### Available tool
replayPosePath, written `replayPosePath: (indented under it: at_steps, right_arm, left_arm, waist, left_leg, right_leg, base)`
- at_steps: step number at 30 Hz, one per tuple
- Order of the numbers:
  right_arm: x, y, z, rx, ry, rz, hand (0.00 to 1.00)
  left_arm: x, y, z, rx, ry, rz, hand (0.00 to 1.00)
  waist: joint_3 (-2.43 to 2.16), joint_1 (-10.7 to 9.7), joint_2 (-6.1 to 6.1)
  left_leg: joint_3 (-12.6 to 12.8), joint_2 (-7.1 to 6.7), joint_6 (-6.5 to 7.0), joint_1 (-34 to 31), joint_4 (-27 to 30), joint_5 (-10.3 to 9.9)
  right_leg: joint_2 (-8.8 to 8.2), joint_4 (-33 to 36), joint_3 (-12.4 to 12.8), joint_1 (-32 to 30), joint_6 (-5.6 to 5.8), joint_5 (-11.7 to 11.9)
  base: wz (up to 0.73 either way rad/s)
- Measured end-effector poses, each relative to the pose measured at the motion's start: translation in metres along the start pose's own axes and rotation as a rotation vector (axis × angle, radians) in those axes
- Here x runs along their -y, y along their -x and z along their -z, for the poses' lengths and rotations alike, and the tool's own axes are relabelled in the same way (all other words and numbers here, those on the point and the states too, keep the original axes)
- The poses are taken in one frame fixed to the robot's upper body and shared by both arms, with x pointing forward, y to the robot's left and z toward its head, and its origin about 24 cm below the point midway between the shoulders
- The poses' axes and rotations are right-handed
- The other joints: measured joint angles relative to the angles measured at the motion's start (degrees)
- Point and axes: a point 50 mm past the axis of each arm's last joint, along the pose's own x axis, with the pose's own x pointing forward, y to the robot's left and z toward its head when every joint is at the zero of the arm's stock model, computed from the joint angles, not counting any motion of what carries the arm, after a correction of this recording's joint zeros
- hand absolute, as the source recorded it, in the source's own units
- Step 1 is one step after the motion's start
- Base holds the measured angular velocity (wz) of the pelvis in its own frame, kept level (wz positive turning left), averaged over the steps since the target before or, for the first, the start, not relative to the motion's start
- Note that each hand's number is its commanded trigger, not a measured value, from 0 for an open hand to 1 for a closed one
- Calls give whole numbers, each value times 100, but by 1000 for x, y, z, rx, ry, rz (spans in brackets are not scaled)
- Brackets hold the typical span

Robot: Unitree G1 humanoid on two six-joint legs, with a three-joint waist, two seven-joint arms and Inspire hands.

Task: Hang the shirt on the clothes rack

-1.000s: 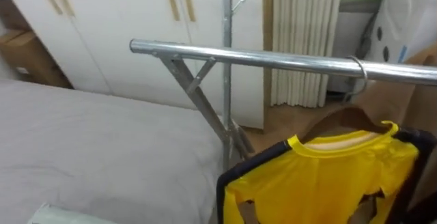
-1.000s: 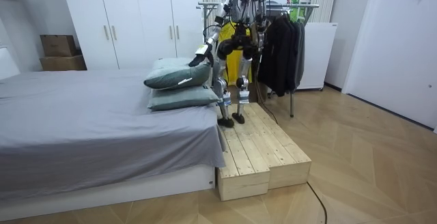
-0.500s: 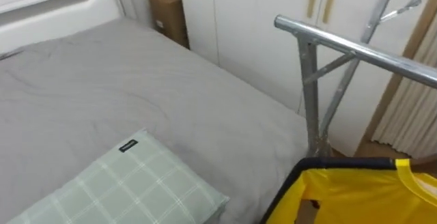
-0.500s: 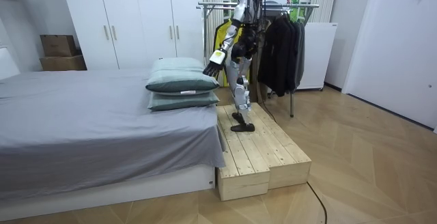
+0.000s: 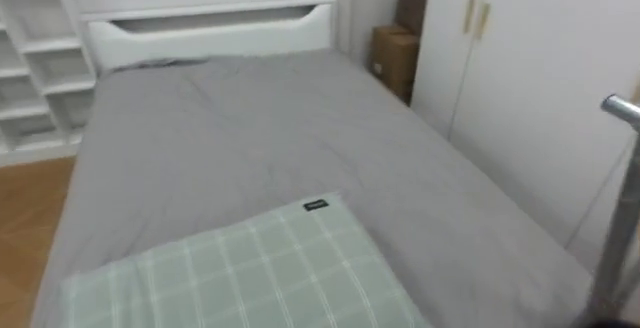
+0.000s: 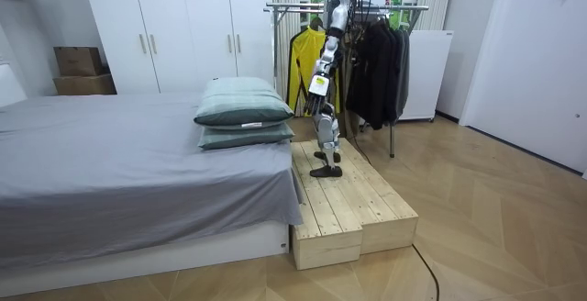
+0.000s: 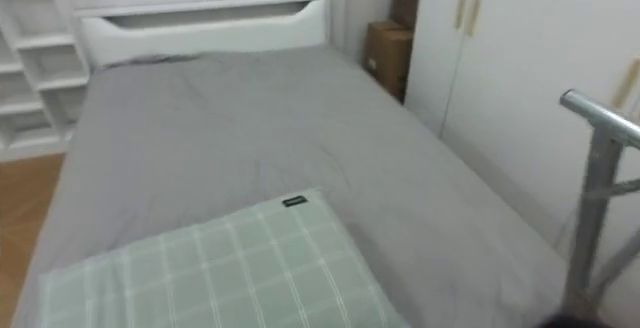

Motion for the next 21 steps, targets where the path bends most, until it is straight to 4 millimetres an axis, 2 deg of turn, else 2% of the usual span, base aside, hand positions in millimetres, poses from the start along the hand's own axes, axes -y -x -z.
replayPosePath:
  at_steps: [1,2,3,4,5,7,10,13,17,21]
  right_arm:
    - [0,0,1,-2,0,-5,0]
    - [-1,0,1,-3,4,-15,0]
    - [-1,0,0,-4,17,-24,0]
    - [-2,0,-1,-5,27,-30,0]
    - [-3,0,-2,-5,29,-35,0]
    - [-4,0,-6,-3,36,-48,0]
    - [-8,-1,-12,8,59,-67,0]
    - [-11,-1,-16,17,97,-74,0]
    - [-12,-1,-14,5,113,-74,0]
    - [-10,-1,-7,-15,101,-69,0]
  left_arm:
    - [0,0,2,-5,-1,1,0]
    - [-1,1,10,-28,-1,4,0]
    - [-2,2,14,-38,0,11,0]
    - [-2,2,16,-44,2,15,0]
    - [-2,2,17,-50,0,16,0]
    - [-1,2,19,-62,-3,27,0]
    - [0,4,26,-92,-8,42,0]
    - [1,4,28,-109,-11,55,0]
    - [3,2,19,-95,-22,65,0]
    - [5,2,14,-94,-68,94,0]
  waist:
    - [4,18,-8]
    - [16,28,-33]
    - [28,38,-62]
    - [33,56,-83]
    - [36,74,-92]
    - [89,169,-75]
    - [107,218,-108]
    - [100,269,-126]
    - [93,277,-132]
    - [84,140,-120]
  left_leg:
    - [-45,-27,10,0,0,2]
    - [-156,-80,31,-8,-2,4]
    - [-221,-139,49,-15,0,5]
    - [-265,-153,61,-46,21,12]
    - [-284,-159,62,-67,35,12]
    - [-299,-161,80,-94,115,-11]
    - [-377,-164,83,-181,163,-22]
    - [-459,-178,71,-248,218,-32]
    - [-620,-225,60,-370,329,-35]
    - [-791,-284,59,-404,391,-35]
  right_leg:
    - [-10,-10,-20,23,0,0]
    - [-22,-90,93,107,1,-1]
    - [-35,-110,314,136,-6,-29]
    - [-39,-141,363,148,-6,-36]
    - [-38,-163,351,152,-6,-36]
    - [-28,-181,326,177,-6,-36]
    - [-22,-203,333,177,-4,-46]
    - [5,-287,290,203,-6,-49]
    - [14,-288,103,219,-49,-82]
    - [-7,-286,-72,292,-57,-139]
  base:
    - [52]
    - [45]
    - [46]
    - [26]
    - [17]
    - [11]
    - [21]
    - [11]
    - [24]
    - [25]
